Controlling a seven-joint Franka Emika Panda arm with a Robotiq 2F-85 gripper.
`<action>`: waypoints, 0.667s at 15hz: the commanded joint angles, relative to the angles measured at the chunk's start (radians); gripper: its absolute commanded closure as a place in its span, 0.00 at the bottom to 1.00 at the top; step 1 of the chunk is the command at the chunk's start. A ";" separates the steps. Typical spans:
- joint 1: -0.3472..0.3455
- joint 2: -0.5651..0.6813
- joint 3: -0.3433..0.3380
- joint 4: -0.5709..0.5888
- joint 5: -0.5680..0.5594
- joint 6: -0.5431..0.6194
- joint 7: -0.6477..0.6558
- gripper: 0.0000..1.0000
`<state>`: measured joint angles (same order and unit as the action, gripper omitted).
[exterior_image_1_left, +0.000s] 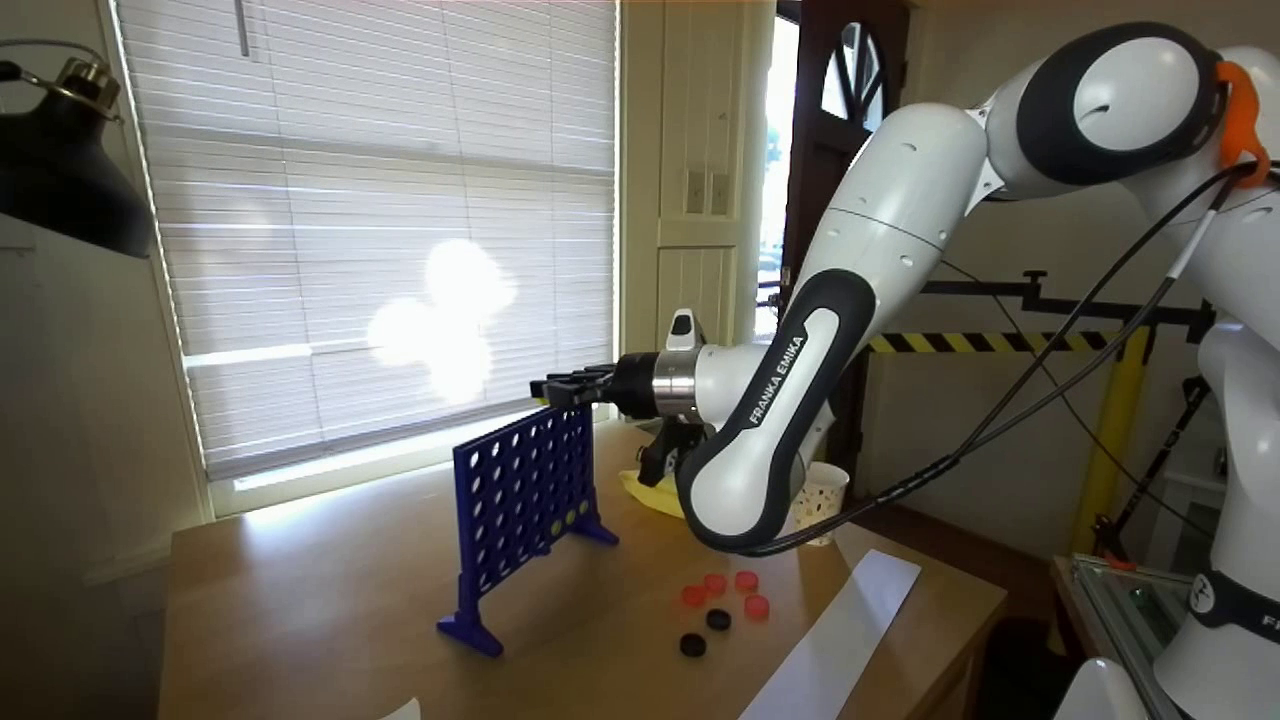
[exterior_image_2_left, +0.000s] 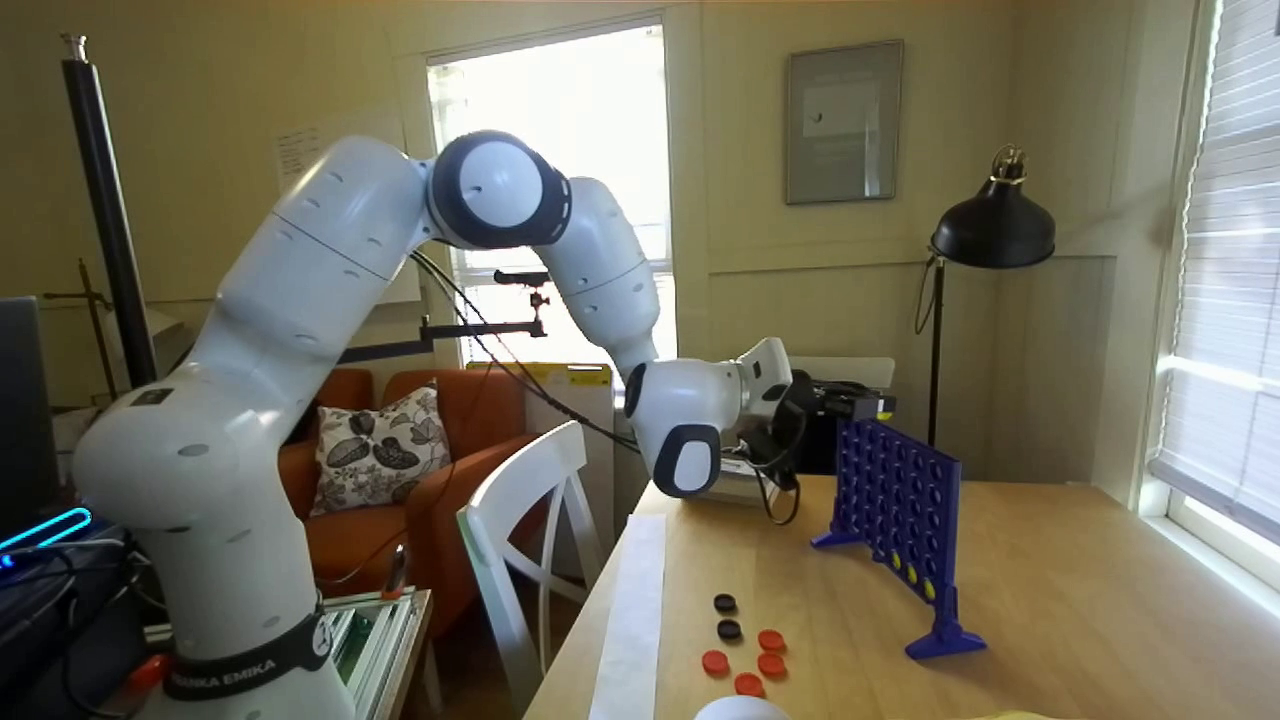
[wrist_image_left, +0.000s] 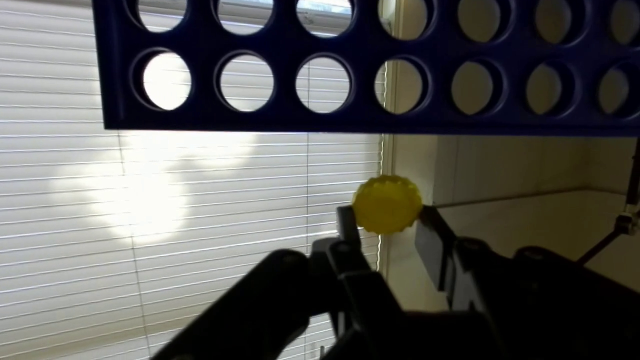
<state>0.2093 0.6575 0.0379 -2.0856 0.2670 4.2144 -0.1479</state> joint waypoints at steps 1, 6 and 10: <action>0.035 0.037 -0.013 0.070 0.061 0.035 -0.049 0.91; 0.049 0.036 -0.012 0.072 0.095 0.035 -0.065 0.91; 0.061 0.036 -0.013 0.058 0.109 0.035 -0.082 0.91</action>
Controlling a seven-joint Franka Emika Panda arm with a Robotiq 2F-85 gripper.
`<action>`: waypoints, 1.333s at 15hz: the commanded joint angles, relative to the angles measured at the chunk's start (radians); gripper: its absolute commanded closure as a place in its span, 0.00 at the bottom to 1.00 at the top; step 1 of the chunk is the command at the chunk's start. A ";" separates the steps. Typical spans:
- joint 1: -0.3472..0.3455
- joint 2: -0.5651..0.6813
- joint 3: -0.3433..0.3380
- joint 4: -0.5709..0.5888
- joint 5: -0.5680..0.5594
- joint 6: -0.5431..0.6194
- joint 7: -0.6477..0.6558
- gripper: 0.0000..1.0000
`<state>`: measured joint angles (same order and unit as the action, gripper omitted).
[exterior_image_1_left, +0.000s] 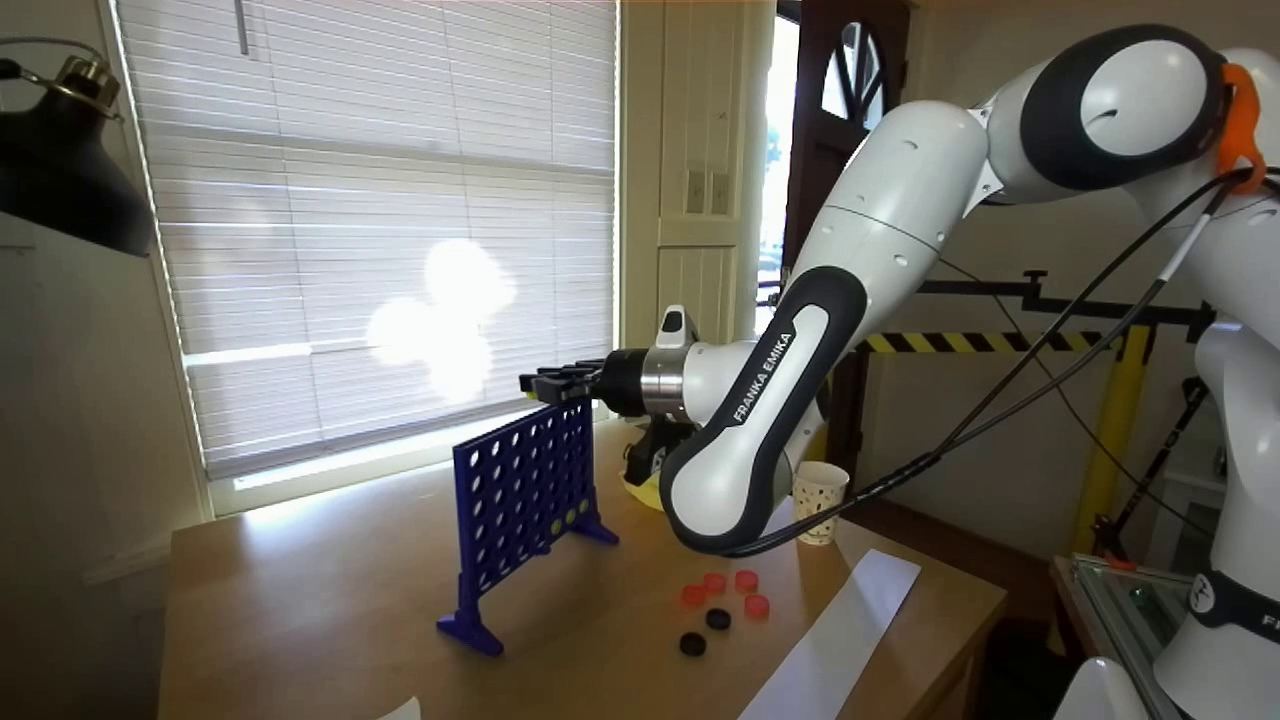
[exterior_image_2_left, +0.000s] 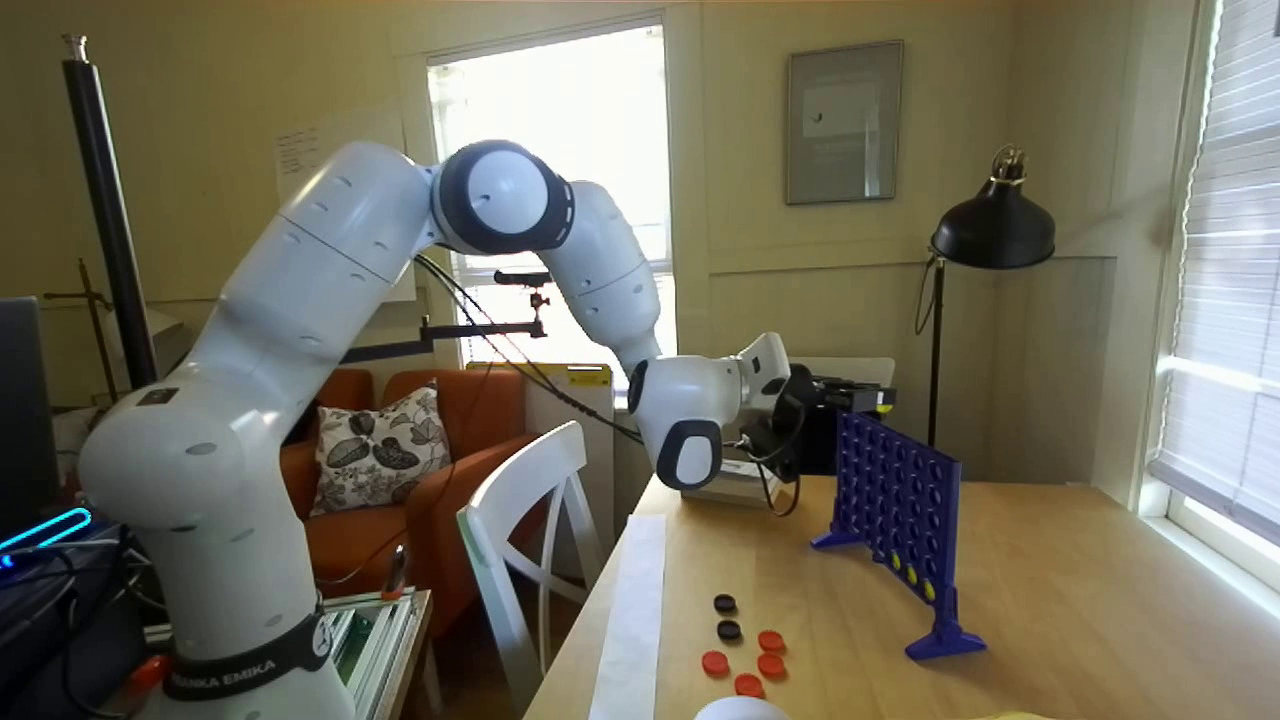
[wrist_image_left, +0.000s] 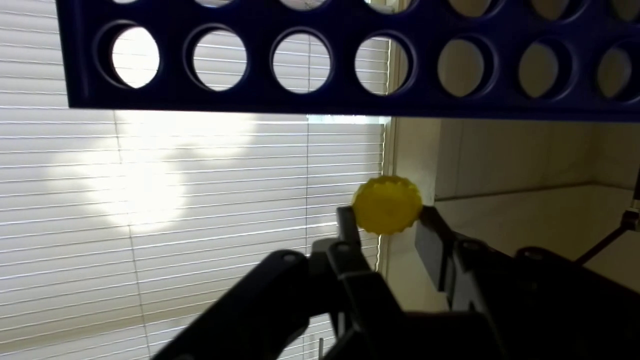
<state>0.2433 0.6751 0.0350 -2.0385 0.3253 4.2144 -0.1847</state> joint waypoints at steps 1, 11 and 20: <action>0.031 0.020 -0.012 0.014 0.059 0.035 -0.054 0.91; 0.043 0.004 -0.016 -0.002 0.104 0.025 -0.083 0.91; 0.043 0.001 -0.014 -0.008 0.106 0.000 -0.083 0.91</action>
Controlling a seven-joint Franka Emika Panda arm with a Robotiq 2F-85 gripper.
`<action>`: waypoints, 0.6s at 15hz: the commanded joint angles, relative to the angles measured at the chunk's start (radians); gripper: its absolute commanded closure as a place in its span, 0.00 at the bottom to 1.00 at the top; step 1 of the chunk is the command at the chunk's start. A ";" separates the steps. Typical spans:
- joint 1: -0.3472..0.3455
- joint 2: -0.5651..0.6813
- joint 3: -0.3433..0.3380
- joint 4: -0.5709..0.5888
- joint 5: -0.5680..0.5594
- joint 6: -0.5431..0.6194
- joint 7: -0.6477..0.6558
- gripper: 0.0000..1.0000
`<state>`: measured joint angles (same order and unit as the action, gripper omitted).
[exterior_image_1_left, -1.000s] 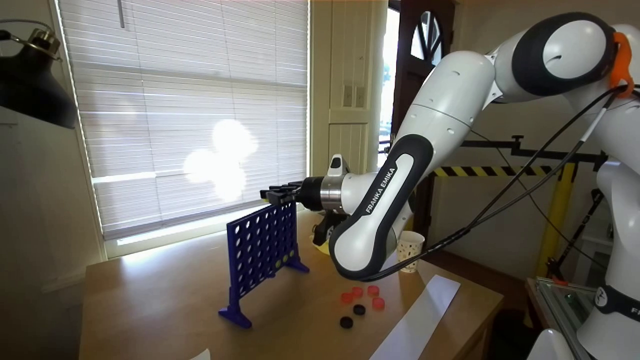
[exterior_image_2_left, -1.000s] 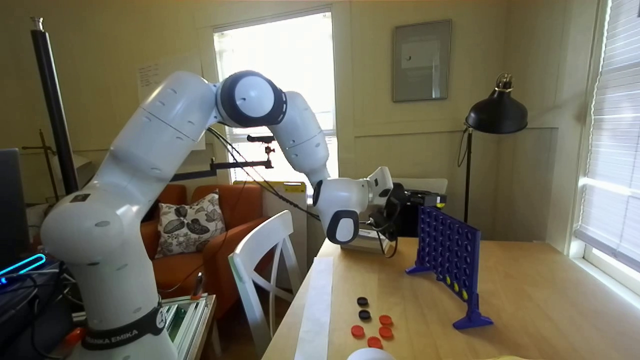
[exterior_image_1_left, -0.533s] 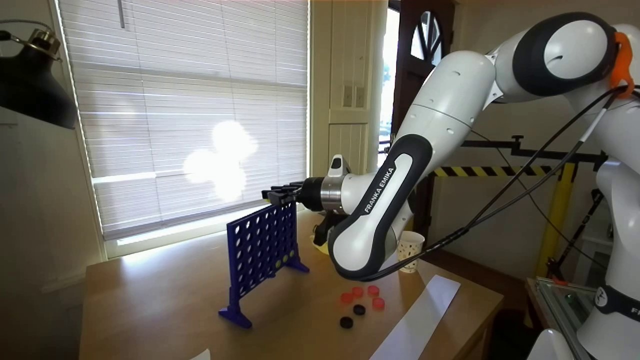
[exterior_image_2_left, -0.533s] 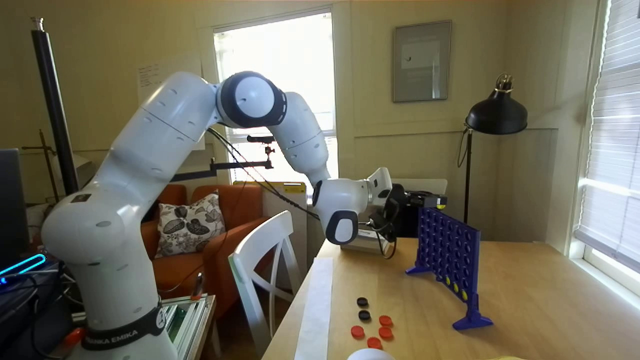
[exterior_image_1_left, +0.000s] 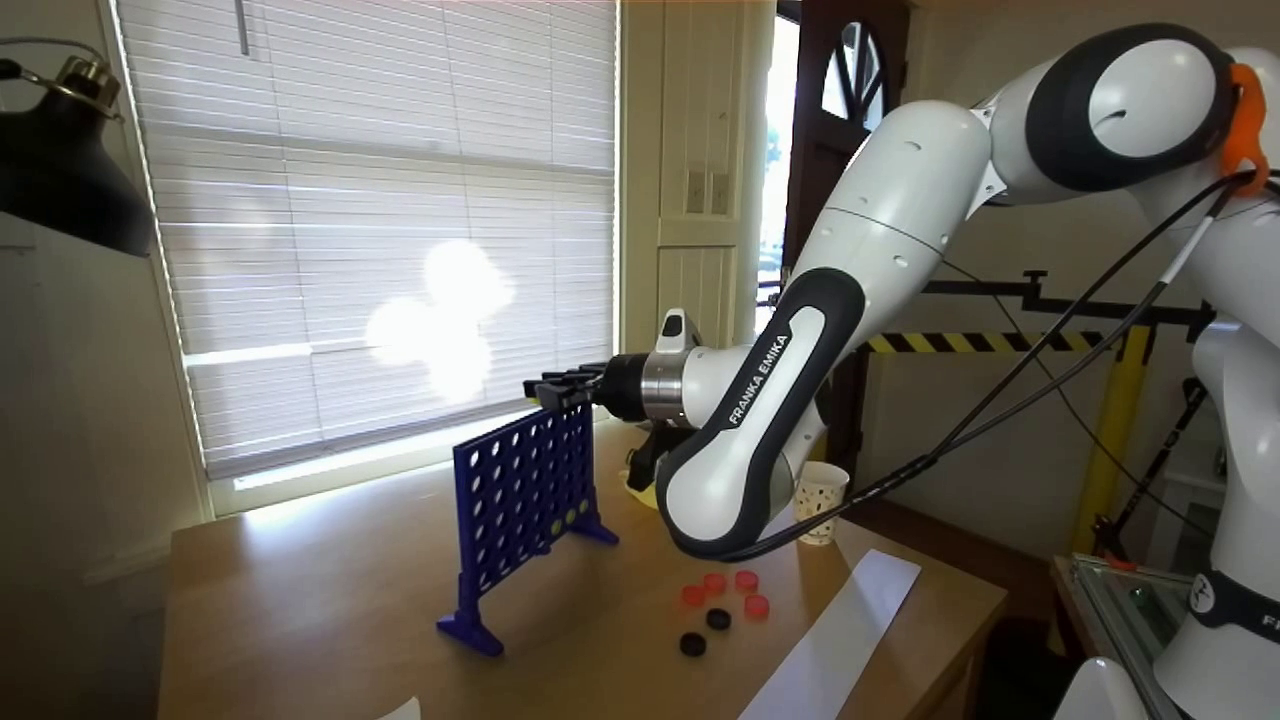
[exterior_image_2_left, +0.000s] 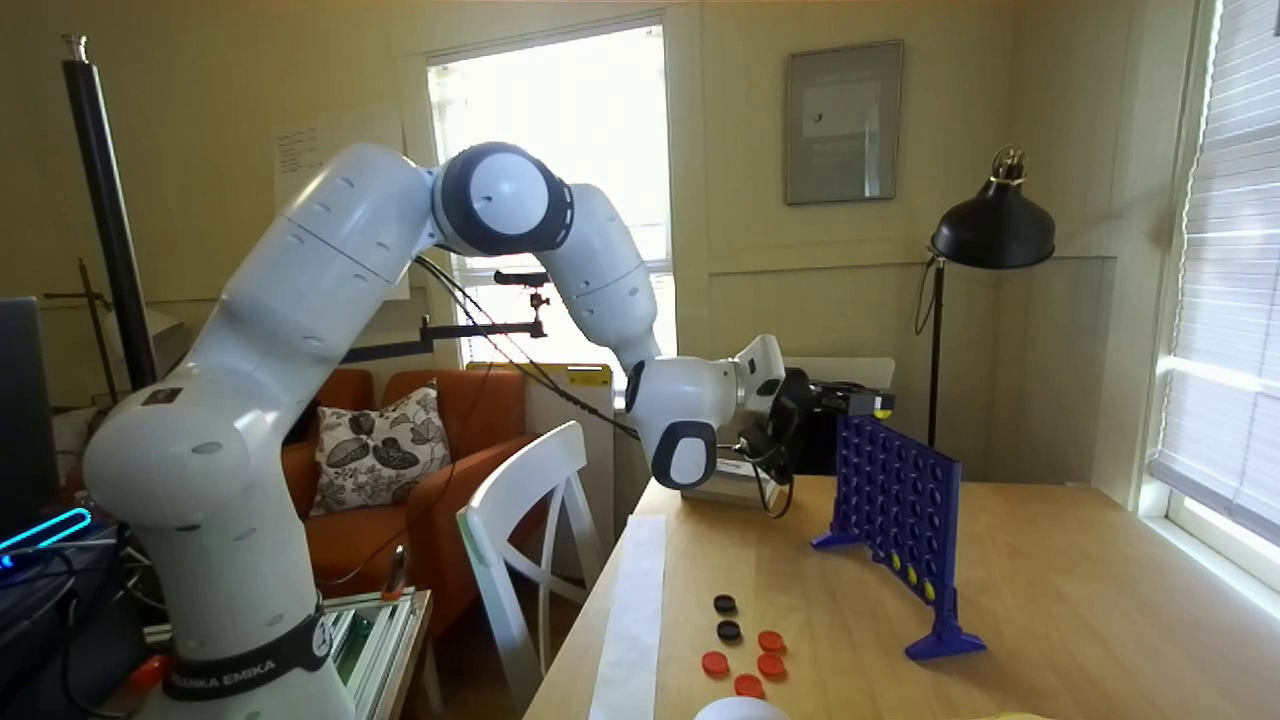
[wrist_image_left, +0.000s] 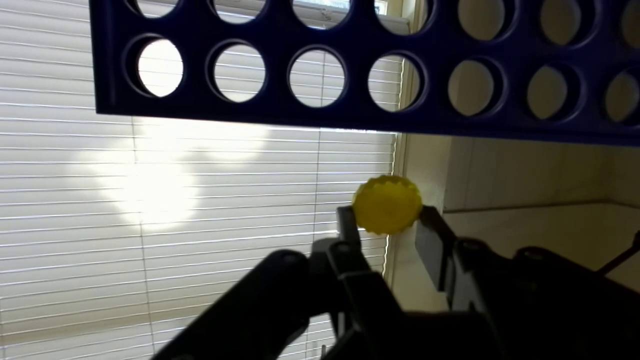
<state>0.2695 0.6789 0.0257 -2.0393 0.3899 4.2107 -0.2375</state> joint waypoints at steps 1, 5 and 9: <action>0.016 -0.002 -0.006 -0.006 0.041 0.004 -0.031 0.91; -0.001 -0.001 -0.001 -0.002 -0.002 -0.003 0.002 0.66; -0.002 -0.001 -0.001 -0.002 -0.003 -0.004 0.002 0.66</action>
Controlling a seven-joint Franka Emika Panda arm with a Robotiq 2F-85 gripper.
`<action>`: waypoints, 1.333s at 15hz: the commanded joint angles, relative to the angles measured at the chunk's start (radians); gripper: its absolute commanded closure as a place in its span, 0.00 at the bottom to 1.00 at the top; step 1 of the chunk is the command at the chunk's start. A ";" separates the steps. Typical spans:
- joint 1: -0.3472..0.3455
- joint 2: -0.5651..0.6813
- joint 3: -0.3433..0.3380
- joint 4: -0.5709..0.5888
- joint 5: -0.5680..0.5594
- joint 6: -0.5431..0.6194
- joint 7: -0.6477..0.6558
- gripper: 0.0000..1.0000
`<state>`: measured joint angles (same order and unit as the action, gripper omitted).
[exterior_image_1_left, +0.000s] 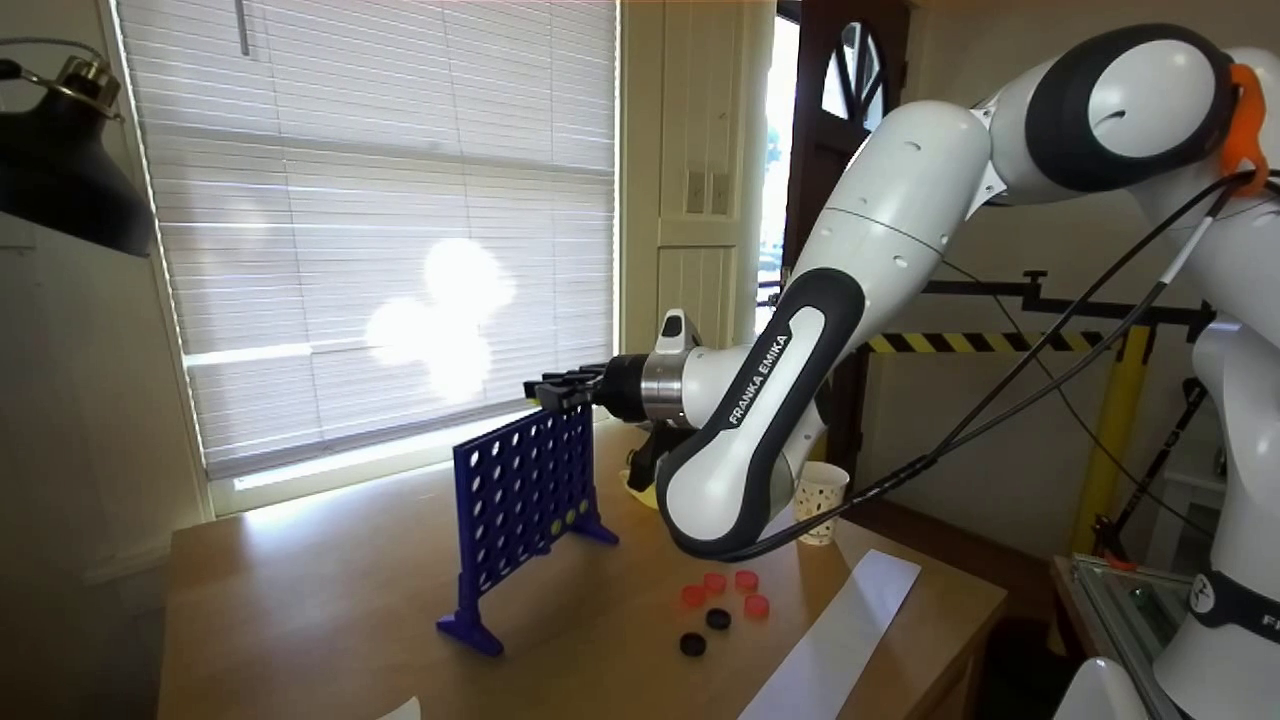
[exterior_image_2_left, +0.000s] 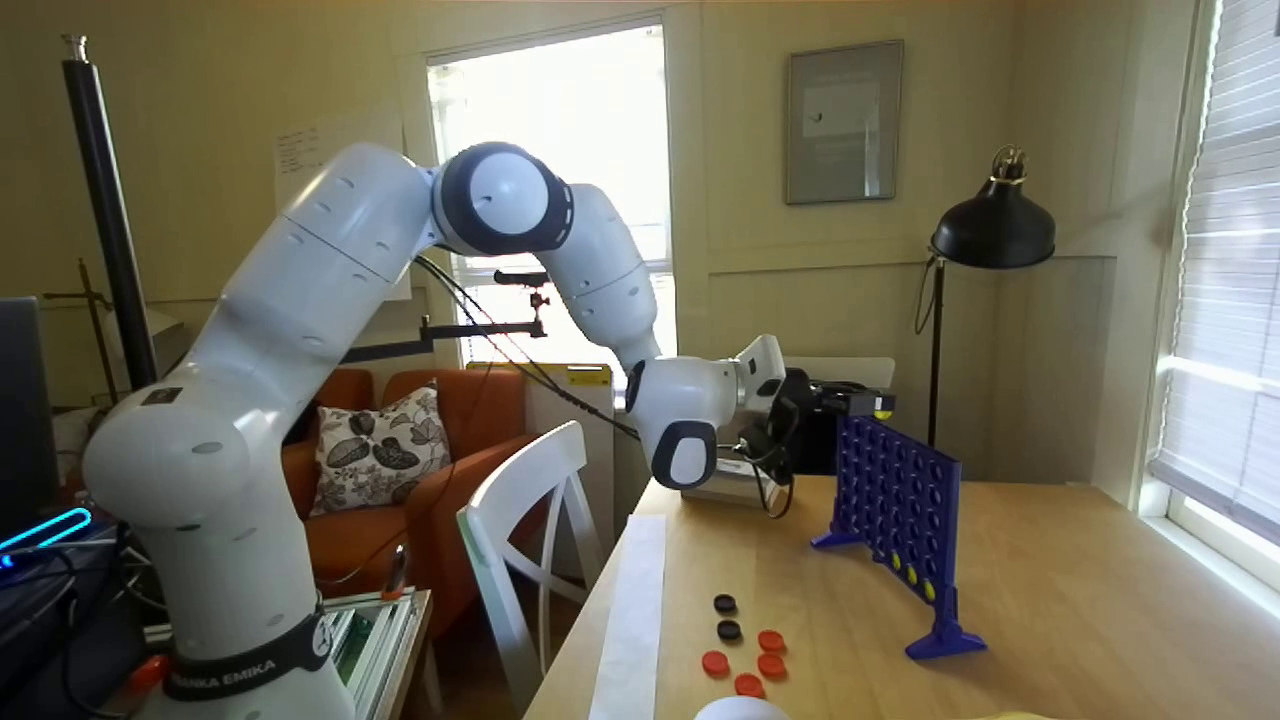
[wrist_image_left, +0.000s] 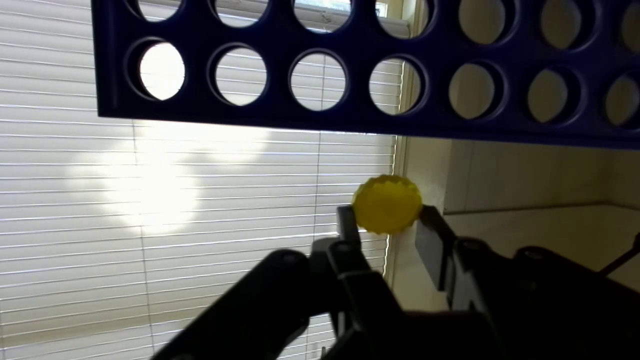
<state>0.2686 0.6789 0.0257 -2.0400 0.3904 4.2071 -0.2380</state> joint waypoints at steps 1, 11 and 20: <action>-0.001 -0.001 -0.001 -0.001 -0.003 0.000 0.002 0.66; 0.005 0.000 -0.006 -0.003 0.010 0.012 -0.011 0.91; -0.002 0.012 -0.007 0.010 -0.013 -0.004 -0.001 0.91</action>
<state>0.2679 0.6791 0.0233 -2.0400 0.3897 4.2046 -0.2380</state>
